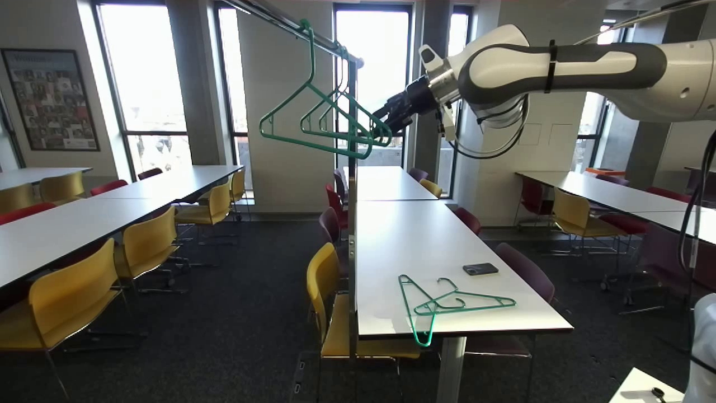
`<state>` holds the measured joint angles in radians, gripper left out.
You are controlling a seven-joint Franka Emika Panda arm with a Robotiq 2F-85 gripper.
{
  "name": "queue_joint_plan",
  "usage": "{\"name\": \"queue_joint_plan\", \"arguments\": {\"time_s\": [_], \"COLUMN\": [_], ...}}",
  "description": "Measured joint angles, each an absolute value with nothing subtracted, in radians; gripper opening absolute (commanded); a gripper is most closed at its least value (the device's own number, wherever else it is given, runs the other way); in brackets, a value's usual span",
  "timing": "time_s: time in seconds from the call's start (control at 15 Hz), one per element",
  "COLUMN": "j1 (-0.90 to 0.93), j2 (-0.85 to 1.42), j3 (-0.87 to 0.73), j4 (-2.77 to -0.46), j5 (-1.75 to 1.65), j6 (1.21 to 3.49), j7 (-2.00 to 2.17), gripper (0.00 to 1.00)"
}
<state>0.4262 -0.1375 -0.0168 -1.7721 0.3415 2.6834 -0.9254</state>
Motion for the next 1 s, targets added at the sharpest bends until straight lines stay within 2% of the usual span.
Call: {"name": "queue_joint_plan", "arguments": {"time_s": [1.0], "j1": [0.568], "j2": [-0.144], "j3": [-0.013], "j4": [-1.772], "j5": [0.614], "j6": [2.661], "j7": [-1.216], "gripper": [1.00]}}
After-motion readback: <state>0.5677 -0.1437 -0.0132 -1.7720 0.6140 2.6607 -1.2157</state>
